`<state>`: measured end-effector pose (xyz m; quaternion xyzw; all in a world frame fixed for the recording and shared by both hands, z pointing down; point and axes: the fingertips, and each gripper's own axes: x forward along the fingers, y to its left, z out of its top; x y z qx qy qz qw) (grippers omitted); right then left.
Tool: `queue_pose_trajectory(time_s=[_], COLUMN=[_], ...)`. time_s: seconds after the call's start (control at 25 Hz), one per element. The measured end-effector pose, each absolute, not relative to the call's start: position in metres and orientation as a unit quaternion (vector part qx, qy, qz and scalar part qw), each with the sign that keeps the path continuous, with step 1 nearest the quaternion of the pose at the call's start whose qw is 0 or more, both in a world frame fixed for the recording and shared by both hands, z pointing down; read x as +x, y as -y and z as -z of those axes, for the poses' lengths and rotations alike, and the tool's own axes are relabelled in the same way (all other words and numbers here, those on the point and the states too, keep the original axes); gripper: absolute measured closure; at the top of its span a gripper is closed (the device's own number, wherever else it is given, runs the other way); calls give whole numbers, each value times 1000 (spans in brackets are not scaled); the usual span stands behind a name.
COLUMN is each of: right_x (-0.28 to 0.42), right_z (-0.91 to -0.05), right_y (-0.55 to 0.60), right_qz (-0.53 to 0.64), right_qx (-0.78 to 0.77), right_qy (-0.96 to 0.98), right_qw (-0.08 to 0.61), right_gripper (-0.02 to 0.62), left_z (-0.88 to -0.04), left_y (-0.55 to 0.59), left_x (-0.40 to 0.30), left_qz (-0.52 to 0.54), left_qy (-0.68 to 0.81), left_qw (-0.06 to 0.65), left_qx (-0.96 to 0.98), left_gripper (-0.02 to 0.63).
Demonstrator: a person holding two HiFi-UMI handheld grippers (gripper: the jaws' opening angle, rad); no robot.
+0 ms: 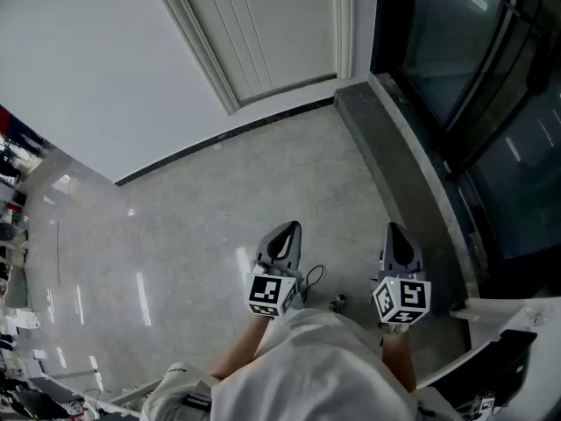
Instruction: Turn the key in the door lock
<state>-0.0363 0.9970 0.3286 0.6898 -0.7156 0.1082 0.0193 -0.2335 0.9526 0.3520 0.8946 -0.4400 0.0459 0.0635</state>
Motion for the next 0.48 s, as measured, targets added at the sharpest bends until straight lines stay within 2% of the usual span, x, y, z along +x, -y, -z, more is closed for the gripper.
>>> queue_pose_trajectory(time_s=[0.12, 0.32, 0.48], right_x=[-50, -74, -108], right_z=[-330, -336, -326], right_y=[-999, -996, -979], right_qz=[-113, -112, -101], right_qx=[684, 679, 667], right_qy=[721, 723, 736], right_qw=[12, 58, 55], right_gripper=[597, 597, 597], left_z=[-347, -330, -325], left_y=[-949, -945, -932], left_x=[-248, -264, -292], left_qz=[-43, -29, -26], left_qy=[444, 448, 456], left_qw=[55, 40, 37], left_qx=[893, 893, 889], left_gripper=[598, 598, 598])
